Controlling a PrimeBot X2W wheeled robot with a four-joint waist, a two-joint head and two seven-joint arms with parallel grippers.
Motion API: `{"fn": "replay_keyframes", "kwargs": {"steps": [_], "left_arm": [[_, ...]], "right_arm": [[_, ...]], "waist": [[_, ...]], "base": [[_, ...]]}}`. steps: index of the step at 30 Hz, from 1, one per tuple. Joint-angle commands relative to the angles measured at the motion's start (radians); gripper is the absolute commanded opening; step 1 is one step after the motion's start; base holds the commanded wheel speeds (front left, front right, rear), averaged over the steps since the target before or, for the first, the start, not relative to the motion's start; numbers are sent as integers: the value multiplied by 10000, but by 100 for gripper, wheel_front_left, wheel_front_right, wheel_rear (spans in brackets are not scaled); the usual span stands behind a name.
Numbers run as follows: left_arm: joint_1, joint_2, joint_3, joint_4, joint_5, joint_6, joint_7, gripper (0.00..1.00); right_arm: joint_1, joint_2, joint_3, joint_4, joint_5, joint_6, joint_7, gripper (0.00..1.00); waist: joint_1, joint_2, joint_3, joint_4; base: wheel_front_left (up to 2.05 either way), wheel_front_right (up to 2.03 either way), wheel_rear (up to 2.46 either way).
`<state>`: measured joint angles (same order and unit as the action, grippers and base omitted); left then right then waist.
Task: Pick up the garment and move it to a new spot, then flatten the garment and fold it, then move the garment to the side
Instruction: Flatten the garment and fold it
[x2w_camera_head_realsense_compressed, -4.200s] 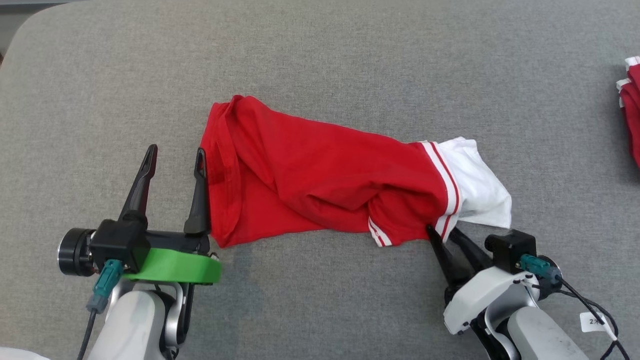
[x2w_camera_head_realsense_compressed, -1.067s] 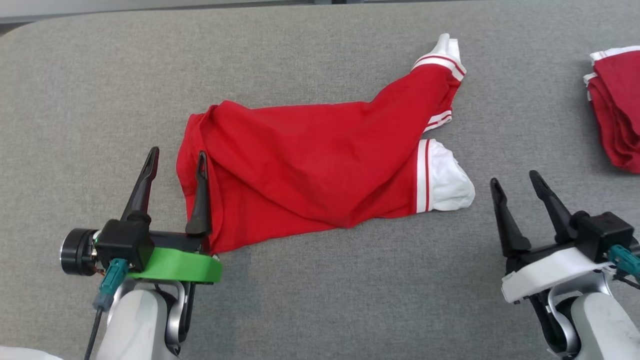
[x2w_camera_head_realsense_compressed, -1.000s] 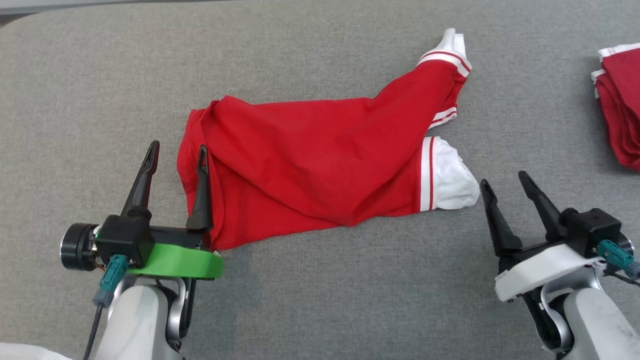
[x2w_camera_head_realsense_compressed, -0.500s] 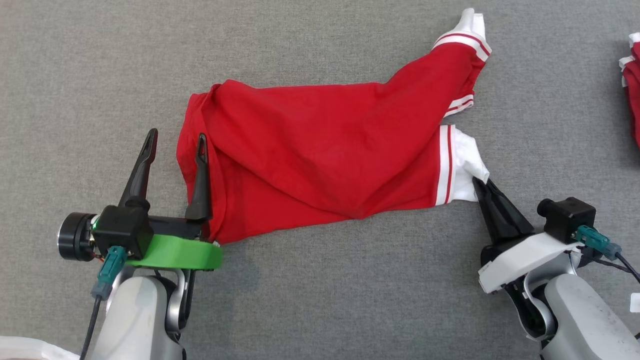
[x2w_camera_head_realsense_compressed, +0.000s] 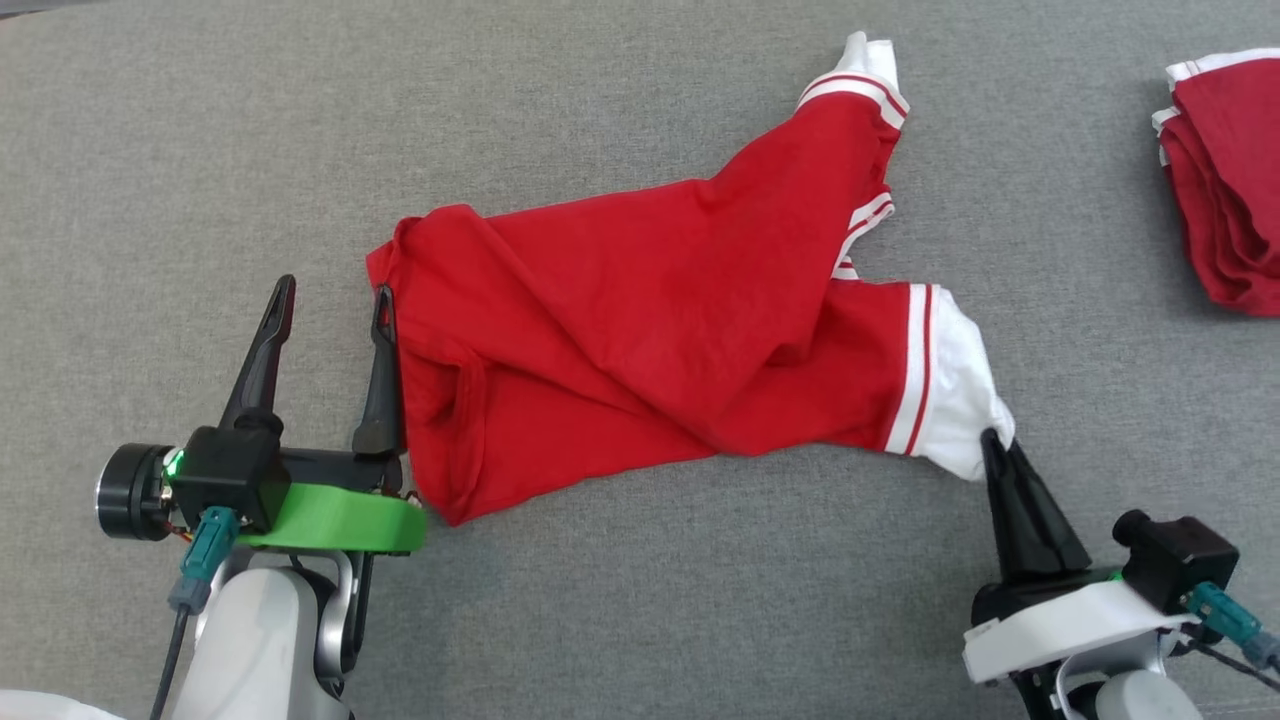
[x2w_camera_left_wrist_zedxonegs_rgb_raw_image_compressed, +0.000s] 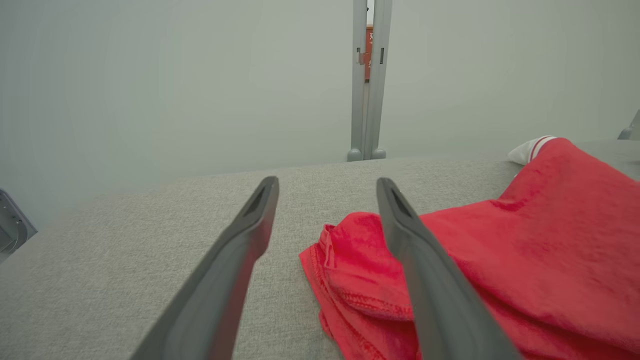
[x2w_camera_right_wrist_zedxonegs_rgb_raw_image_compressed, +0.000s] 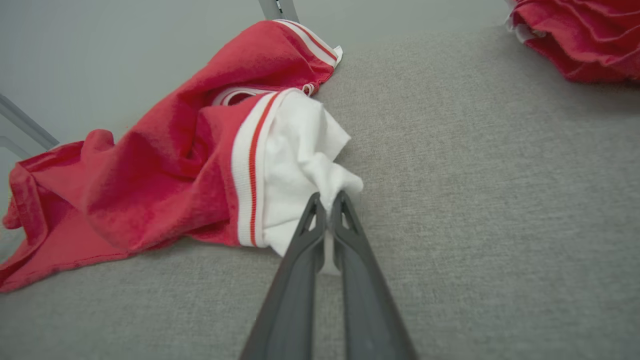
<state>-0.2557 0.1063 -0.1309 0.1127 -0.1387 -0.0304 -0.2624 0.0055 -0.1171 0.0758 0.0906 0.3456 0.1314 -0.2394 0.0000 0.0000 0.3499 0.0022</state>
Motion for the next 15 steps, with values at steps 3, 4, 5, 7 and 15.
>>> {"fn": "replay_keyframes", "kwargs": {"steps": [3,4,5,7,15], "left_arm": [[137,52,4,23,8,16,-30,100],[140,47,-10,39,8,10,-30,100],[140,41,-25,48,5,7,-30,100],[169,25,-46,73,-4,1,-30,100],[298,-27,4,168,-114,71,-30,100]], "right_arm": [[516,343,131,-200,-238,-16,190,0],[596,402,208,-186,-291,-16,262,0],[648,445,270,-168,-333,-16,279,25],[712,515,432,-138,-407,-16,343,100],[377,432,922,-1056,-952,-16,-31,100]], "waist": [[0,0,-120,-114],[0,0,-150,-120],[0,0,-172,-122],[0,0,-243,-120],[0,0,-474,-13]], "base": [[0,0,0],[0,0,0],[0,0,0],[0,0,0],[0,0,0]]}}
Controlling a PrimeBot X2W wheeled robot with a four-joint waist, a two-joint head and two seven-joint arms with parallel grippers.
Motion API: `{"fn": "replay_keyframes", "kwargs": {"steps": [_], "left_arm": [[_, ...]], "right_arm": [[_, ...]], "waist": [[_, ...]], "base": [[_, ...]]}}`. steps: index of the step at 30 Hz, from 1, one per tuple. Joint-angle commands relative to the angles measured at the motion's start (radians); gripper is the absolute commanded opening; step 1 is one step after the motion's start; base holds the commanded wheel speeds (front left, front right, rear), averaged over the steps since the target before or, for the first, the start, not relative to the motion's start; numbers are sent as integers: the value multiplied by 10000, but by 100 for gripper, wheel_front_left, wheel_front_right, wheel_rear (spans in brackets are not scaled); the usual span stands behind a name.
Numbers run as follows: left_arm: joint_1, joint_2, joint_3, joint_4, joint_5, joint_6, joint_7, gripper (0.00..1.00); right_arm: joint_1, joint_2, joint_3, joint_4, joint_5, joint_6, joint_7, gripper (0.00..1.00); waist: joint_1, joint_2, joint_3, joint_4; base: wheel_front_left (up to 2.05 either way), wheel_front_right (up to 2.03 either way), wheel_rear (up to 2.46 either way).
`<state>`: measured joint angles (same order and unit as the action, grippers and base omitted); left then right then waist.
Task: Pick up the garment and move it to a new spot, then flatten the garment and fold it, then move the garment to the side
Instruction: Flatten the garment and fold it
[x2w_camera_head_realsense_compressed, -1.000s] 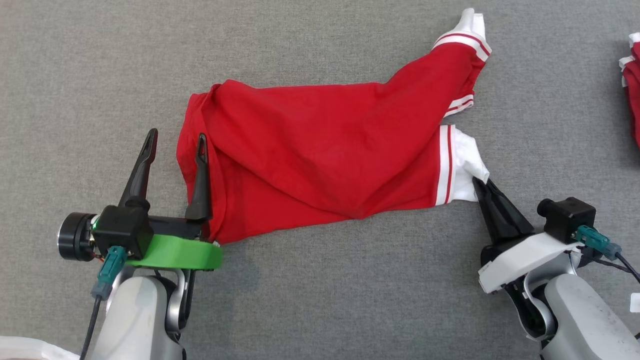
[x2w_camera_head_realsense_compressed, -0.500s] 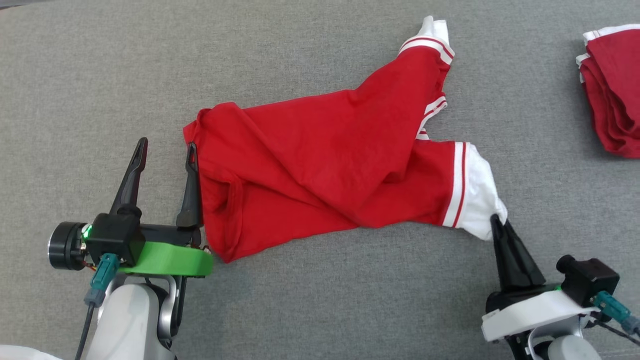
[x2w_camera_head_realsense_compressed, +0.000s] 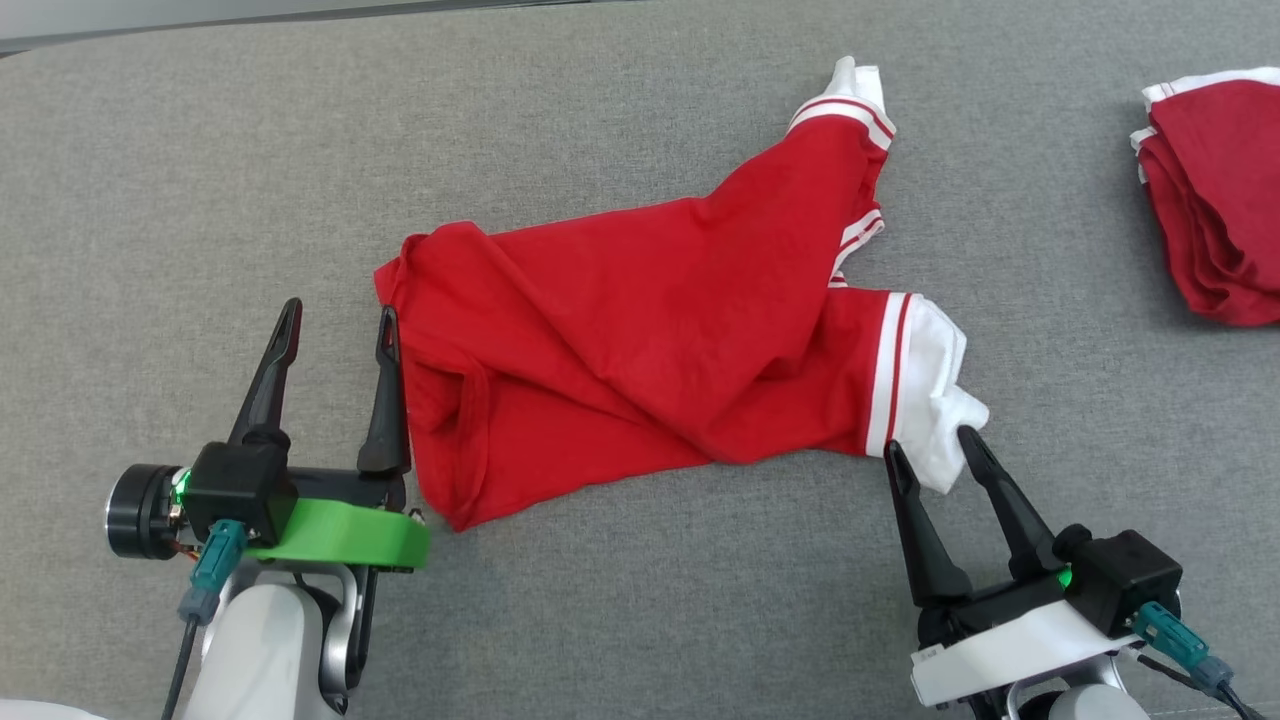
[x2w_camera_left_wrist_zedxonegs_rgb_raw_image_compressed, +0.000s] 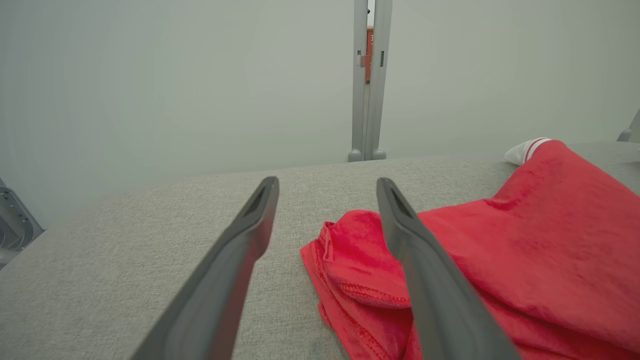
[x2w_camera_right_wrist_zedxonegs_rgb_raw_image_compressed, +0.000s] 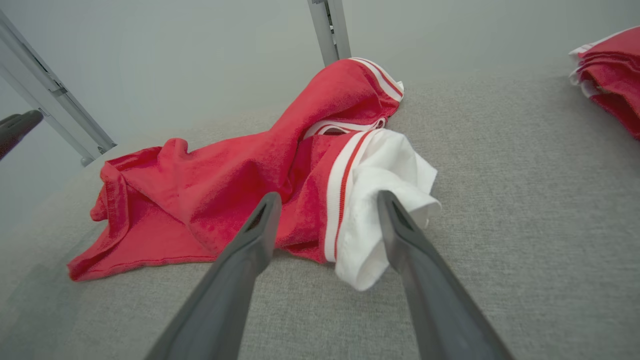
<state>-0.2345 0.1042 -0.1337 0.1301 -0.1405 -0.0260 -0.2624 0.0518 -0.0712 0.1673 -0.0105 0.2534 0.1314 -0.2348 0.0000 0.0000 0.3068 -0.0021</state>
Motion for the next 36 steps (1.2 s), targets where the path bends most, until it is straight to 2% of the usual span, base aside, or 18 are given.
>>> {"fn": "replay_keyframes", "kwargs": {"steps": [1,7,13,20,36], "left_arm": [[115,-11,45,-2,-105,42,-30,100],[330,-36,101,109,-112,138,-30,100],[682,-40,156,150,-126,260,-30,100],[1215,-10,176,84,-144,360,-30,100],[1397,27,-55,-8,-208,390,-30,100]], "right_arm": [[-138,-68,30,-166,-72,-16,-77,100],[-623,-504,-143,-655,-292,-16,26,100],[-962,-915,-1178,-479,-188,-16,109,100],[-579,-1217,-2290,16,19,-16,252,100],[-402,-1078,-2320,-22,95,-16,384,100]], "waist": [[0,0,-76,42],[0,0,-359,147],[0,0,-759,236],[0,0,-1211,261],[0,0,-1331,262]], "base": [[0,0,0],[0,0,0],[0,0,0],[0,0,0],[0,0,0]]}}
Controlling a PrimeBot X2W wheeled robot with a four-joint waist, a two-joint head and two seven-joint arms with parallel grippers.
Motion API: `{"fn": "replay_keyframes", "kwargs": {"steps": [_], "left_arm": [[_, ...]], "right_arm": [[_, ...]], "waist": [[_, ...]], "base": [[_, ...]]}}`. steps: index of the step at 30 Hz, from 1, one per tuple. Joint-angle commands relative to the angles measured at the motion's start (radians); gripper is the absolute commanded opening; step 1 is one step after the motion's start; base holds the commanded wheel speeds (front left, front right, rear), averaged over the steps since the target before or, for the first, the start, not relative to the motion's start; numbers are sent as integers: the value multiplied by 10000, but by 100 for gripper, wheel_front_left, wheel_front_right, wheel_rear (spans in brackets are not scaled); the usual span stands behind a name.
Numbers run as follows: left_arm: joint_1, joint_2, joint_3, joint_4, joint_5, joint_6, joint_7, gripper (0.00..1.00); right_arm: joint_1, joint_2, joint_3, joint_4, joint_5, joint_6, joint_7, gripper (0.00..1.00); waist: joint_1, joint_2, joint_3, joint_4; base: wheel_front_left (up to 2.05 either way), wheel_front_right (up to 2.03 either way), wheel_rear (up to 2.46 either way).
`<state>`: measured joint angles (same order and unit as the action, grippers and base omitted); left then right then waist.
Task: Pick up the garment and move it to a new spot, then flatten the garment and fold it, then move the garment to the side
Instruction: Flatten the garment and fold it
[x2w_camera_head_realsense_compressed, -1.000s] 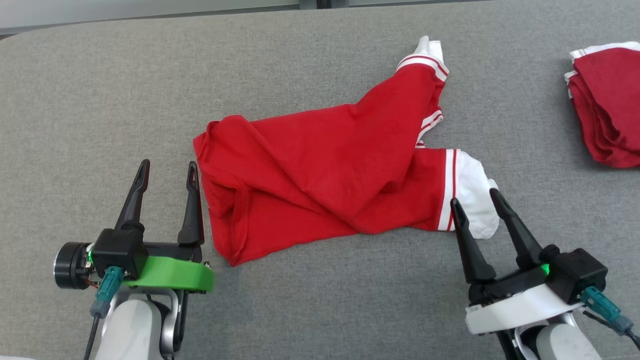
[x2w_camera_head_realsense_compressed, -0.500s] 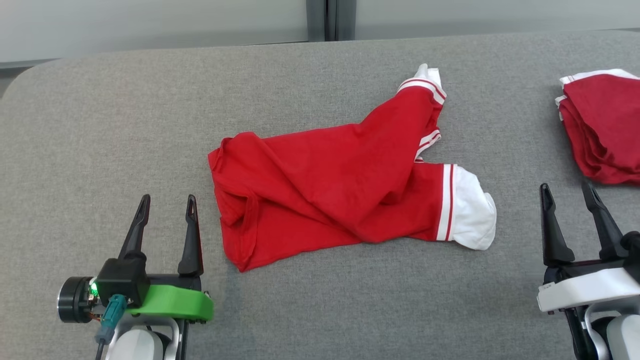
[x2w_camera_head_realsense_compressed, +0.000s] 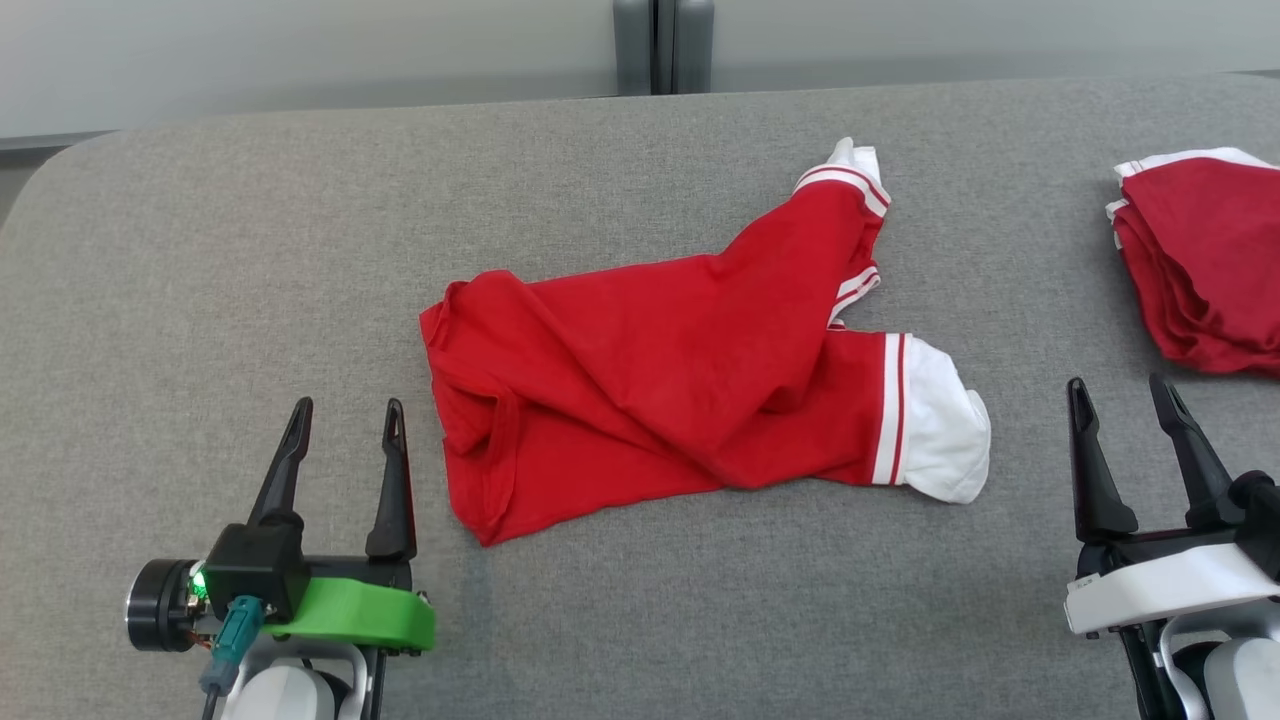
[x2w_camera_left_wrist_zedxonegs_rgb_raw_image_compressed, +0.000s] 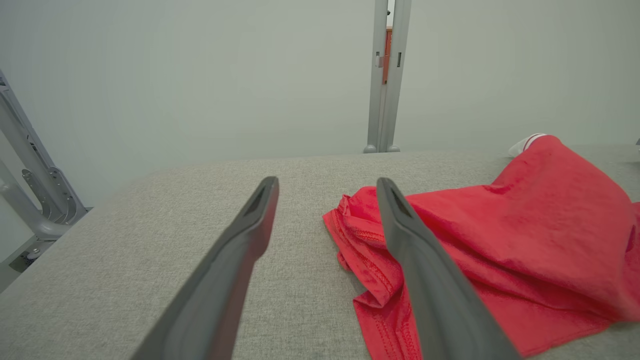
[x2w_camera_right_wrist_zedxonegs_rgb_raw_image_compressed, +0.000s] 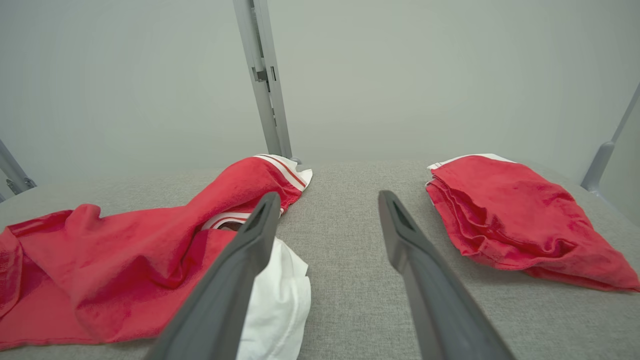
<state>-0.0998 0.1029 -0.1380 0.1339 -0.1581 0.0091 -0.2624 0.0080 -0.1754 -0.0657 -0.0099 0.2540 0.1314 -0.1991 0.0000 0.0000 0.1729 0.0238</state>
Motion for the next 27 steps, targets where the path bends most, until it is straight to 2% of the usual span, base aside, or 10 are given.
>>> {"fn": "replay_keyframes", "kwargs": {"steps": [1,4,10,13,16,22,23,24,25,27], "left_arm": [[15,46,-40,-58,-28,27,-30,100],[-97,31,-167,-66,-37,-76,54,100],[234,-210,-957,334,-401,-512,882,100],[228,-287,-1261,881,-552,-543,1373,100],[27,-356,-1315,1468,-682,-390,1737,100],[-373,-399,-1171,2322,-1100,-253,1957,100],[-435,-403,-1153,2421,-1163,-285,1935,89],[-502,-406,-1144,2508,-1194,-311,1919,33],[-537,-405,-1131,2560,-1225,-316,1877,0],[-598,-377,-1097,2665,-1289,-358,1817,0]], "right_arm": [[12,-55,23,-14,105,-16,17,100],[-51,-101,47,19,113,-16,-10,100],[-149,-92,134,35,165,-16,16,100],[-202,-54,175,29,187,-16,1,100],[-308,-24,282,39,186,-16,26,100],[-260,-47,388,170,253,-16,17,100],[-196,-43,406,194,253,-16,45,100],[-105,-18,455,228,279,-16,73,100],[-45,-5,534,268,285,-16,120,100],[91,34,789,363,344,-16,202,100]], "waist": [[0,0,17,4],[0,0,66,10],[0,0,316,-49],[0,0,497,-78],[0,0,686,-136],[0,0,950,-222],[0,0,977,-225],[0,0,1006,-226],[0,0,1032,-235],[0,0,1069,-251]], "base": [[0,0,0],[0,0,0],[0,0,0],[0,0,0],[0,0,0],[0,0,0],[0,0,0],[0,0,0],[0,0,0],[0,0,0]]}}
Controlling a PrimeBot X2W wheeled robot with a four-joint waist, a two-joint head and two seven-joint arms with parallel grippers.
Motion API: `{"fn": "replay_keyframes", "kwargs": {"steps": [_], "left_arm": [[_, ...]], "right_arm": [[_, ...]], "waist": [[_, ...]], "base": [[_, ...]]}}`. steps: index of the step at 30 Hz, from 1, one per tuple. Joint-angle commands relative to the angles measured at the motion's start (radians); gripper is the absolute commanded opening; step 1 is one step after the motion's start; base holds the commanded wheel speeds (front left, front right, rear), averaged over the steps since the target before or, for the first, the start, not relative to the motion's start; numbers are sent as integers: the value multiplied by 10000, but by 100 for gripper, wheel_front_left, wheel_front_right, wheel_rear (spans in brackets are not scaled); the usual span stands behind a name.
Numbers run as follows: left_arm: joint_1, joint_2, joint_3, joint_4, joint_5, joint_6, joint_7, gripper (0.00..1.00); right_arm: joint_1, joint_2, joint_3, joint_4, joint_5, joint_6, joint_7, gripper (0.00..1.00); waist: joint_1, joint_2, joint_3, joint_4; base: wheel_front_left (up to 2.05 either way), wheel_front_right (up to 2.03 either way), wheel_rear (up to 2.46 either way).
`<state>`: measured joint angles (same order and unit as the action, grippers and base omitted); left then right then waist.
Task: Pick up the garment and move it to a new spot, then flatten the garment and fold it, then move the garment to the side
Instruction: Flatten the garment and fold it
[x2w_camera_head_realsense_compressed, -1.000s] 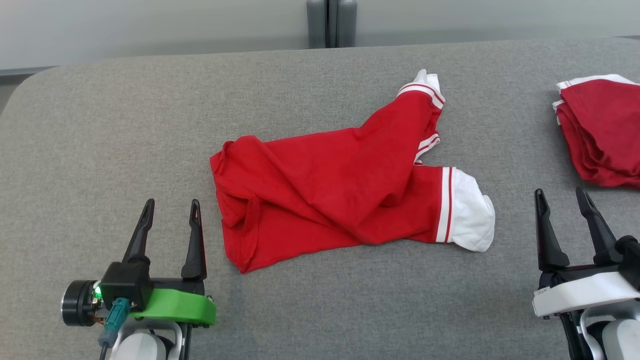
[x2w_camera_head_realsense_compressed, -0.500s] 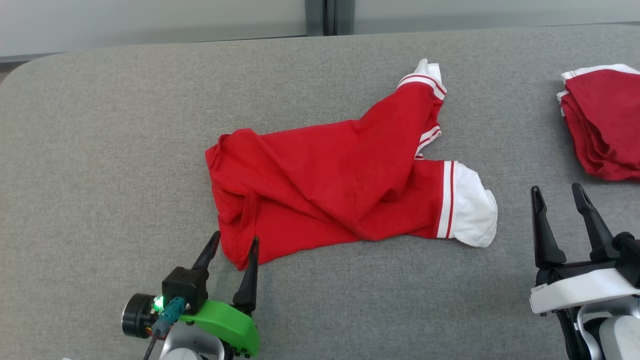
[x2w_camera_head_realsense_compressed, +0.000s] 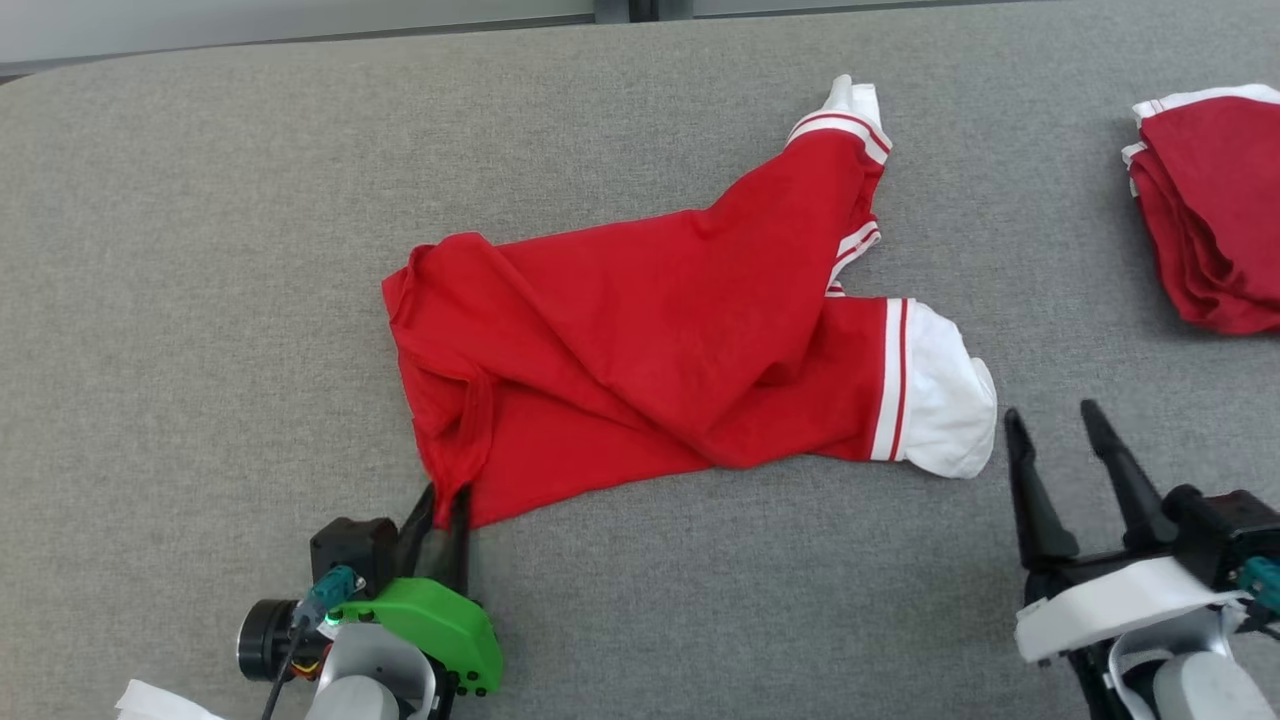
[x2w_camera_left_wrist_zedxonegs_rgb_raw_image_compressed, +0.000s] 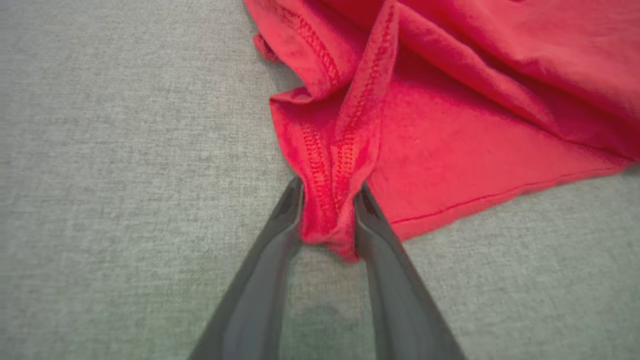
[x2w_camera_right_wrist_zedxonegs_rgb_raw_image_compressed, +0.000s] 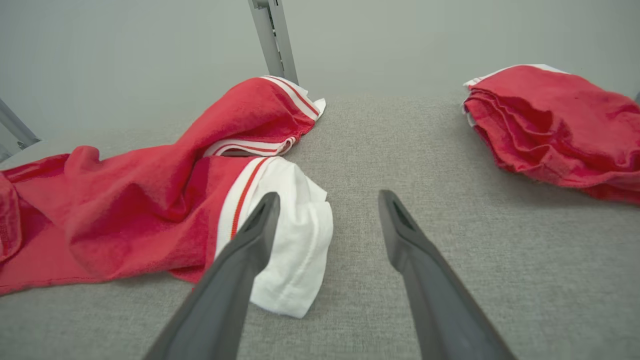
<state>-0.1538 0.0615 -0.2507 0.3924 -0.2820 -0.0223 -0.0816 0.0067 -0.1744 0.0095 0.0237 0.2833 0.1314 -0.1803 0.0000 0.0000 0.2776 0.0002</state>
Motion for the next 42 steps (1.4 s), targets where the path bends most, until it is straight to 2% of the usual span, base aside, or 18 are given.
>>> {"fn": "replay_keyframes", "kwargs": {"steps": [1,5,12,13,14,16,22,26,34,42], "left_arm": [[-107,64,59,142,-73,-55,-51,0],[-237,97,76,267,-126,-69,-207,0],[-385,90,29,333,-191,-79,-420,0],[-400,100,30,331,-198,-73,-473,0],[-411,109,29,324,-211,-74,-509,0],[-441,143,34,288,-226,-73,-617,0],[-503,131,39,-78,-220,-23,-1085,0],[-505,216,78,-1051,-36,94,-1445,0],[-777,745,193,-4675,541,315,-1623,0],[-2348,1376,469,-7691,927,176,-962,0]], "right_arm": [[154,10,194,145,108,-16,50,100],[153,55,706,725,429,-16,94,100],[-382,72,944,1869,881,-16,-125,100],[-443,70,1011,2008,978,-16,-65,46],[-522,31,1086,2080,1032,-16,-49,38],[-716,-51,1373,2188,1288,-16,-44,0],[-1087,-445,1651,2275,1600,-16,-374,0],[-1212,-721,1411,1556,1383,-16,-659,0],[-1524,-1147,151,-1230,349,-16,-755,0],[-2618,-1884,-1141,-4242,-486,-17,404,0]], "waist": [[0,0,37,-18],[0,0,77,0],[0,0,126,97],[0,0,131,107],[0,0,138,110],[0,0,162,103],[0,0,111,121],[0,0,-25,136],[0,0,-587,131],[0,0,-1155,79]], "base": [[0,0,0],[0,0,0],[0,0,0],[0,0,0],[0,0,0],[0,0,0],[0,0,0],[0,0,0],[0,0,0],[0,0,0]]}}
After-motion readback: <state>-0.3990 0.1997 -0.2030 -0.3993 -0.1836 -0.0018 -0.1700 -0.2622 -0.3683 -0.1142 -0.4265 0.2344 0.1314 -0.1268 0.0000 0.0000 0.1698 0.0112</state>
